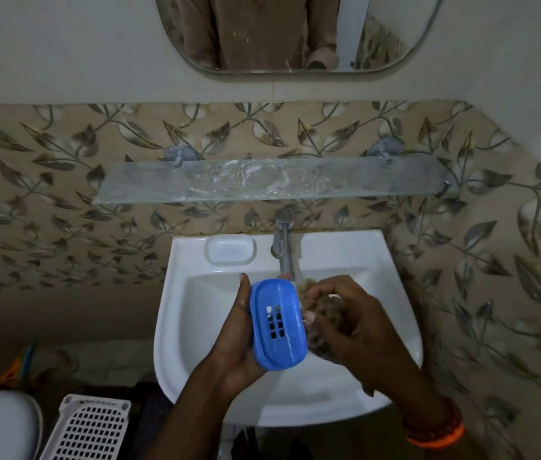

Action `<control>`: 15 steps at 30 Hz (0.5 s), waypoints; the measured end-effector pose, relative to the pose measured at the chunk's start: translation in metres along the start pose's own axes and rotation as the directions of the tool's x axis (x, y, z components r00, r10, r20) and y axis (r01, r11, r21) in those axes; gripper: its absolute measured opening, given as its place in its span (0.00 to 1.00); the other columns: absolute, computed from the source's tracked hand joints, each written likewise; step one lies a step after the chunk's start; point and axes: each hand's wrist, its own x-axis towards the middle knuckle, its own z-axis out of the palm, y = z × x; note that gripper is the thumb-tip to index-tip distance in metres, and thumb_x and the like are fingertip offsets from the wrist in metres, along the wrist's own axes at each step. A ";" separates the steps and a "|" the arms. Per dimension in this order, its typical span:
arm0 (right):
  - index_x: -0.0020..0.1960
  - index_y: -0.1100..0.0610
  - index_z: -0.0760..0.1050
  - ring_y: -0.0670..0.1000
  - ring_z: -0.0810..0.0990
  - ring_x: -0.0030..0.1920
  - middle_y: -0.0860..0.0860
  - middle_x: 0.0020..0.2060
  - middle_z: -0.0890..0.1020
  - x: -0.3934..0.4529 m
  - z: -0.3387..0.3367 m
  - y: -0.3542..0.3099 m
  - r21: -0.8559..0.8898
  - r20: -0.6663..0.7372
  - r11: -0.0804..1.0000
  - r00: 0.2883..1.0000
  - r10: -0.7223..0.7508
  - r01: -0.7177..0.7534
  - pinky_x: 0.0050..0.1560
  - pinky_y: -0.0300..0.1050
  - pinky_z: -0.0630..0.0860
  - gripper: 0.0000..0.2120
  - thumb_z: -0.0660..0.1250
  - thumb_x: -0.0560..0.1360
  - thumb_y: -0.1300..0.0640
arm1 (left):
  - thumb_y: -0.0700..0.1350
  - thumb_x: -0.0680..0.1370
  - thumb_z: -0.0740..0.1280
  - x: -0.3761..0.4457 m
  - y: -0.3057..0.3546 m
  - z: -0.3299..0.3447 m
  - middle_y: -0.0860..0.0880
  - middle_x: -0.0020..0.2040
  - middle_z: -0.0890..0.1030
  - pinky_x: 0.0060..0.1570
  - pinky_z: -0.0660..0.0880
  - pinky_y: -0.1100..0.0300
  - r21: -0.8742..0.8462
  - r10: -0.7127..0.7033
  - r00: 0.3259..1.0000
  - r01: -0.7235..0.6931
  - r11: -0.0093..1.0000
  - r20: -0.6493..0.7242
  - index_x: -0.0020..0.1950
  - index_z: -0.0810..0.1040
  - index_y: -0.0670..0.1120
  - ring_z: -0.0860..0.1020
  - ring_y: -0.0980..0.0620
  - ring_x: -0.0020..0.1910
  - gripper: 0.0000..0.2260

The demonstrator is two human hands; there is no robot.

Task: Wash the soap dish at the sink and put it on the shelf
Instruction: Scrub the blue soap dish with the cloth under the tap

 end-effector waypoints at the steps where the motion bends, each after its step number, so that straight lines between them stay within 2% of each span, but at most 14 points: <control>1: 0.54 0.53 0.80 0.45 0.83 0.47 0.49 0.49 0.80 -0.002 0.003 -0.002 -0.116 0.042 0.992 0.998 -0.047 0.052 0.46 0.35 0.81 0.10 0.72 0.76 0.65 | 0.69 0.78 0.60 0.000 -0.004 0.003 0.38 0.68 0.75 0.72 0.65 0.41 0.016 0.015 1.000 -0.015 1.000 -0.006 0.74 0.75 0.50 0.73 0.38 0.65 0.32; 3: 0.57 0.54 0.81 0.42 0.81 0.52 0.48 0.52 0.77 -0.005 0.011 -0.006 -0.247 0.123 0.959 0.986 -0.109 0.137 0.51 0.30 0.78 0.10 0.70 0.77 0.64 | 0.68 0.79 0.57 0.001 -0.013 0.007 0.38 0.75 0.71 0.74 0.61 0.40 0.056 0.014 1.000 -0.014 0.998 -0.002 0.75 0.73 0.51 0.69 0.38 0.70 0.30; 5: 0.59 0.57 0.83 0.40 0.79 0.52 0.49 0.55 0.77 -0.005 0.018 -0.008 -0.326 0.140 0.930 0.982 -0.130 0.170 0.56 0.28 0.76 0.10 0.68 0.79 0.63 | 0.68 0.80 0.55 0.001 -0.021 0.009 0.38 0.76 0.70 0.71 0.67 0.42 0.074 0.009 1.000 -0.011 0.997 0.020 0.75 0.73 0.51 0.73 0.39 0.70 0.31; 7: 0.60 0.57 0.83 0.39 0.78 0.49 0.49 0.55 0.78 -0.003 0.023 -0.010 -0.437 0.088 0.885 0.986 -0.138 0.163 0.55 0.25 0.74 0.11 0.66 0.80 0.62 | 0.69 0.78 0.58 -0.001 -0.027 0.011 0.37 0.69 0.78 0.63 0.77 0.44 0.053 -0.017 0.999 0.016 0.998 0.032 0.73 0.75 0.48 0.79 0.40 0.64 0.33; 8: 0.60 0.57 0.82 0.41 0.79 0.49 0.49 0.54 0.78 -0.003 0.025 -0.011 -0.472 0.065 0.867 0.988 -0.143 0.157 0.54 0.26 0.74 0.11 0.66 0.81 0.62 | 0.70 0.77 0.59 -0.002 -0.028 0.012 0.37 0.65 0.81 0.59 0.80 0.45 0.046 -0.032 0.999 0.030 0.998 0.038 0.72 0.77 0.47 0.82 0.40 0.61 0.34; 10: 0.62 0.56 0.81 0.44 0.81 0.50 0.50 0.55 0.78 -0.006 0.030 -0.013 -0.477 0.094 0.863 0.986 -0.136 0.165 0.55 0.33 0.79 0.12 0.65 0.81 0.60 | 0.70 0.77 0.60 -0.002 -0.027 0.013 0.39 0.62 0.83 0.59 0.79 0.46 0.060 -0.023 0.999 0.021 0.998 0.040 0.71 0.77 0.47 0.82 0.41 0.59 0.33; 12: 0.65 0.52 0.79 0.45 0.80 0.50 0.49 0.55 0.77 -0.017 0.033 -0.013 -0.480 0.204 0.856 0.973 -0.103 0.191 0.54 0.41 0.81 0.14 0.63 0.81 0.59 | 0.71 0.77 0.59 -0.001 -0.021 0.012 0.40 0.62 0.80 0.62 0.74 0.47 0.091 0.007 1.000 -0.010 0.996 0.025 0.73 0.75 0.51 0.80 0.43 0.60 0.32; 15: 0.66 0.47 0.77 0.45 0.80 0.46 0.46 0.55 0.75 -0.027 0.030 -0.010 -0.512 0.295 0.831 0.953 -0.069 0.219 0.50 0.42 0.81 0.15 0.61 0.81 0.58 | 0.71 0.77 0.58 0.001 -0.020 0.009 0.39 0.62 0.77 0.62 0.73 0.48 0.073 -0.007 1.000 0.005 0.997 0.014 0.73 0.75 0.52 0.78 0.43 0.59 0.32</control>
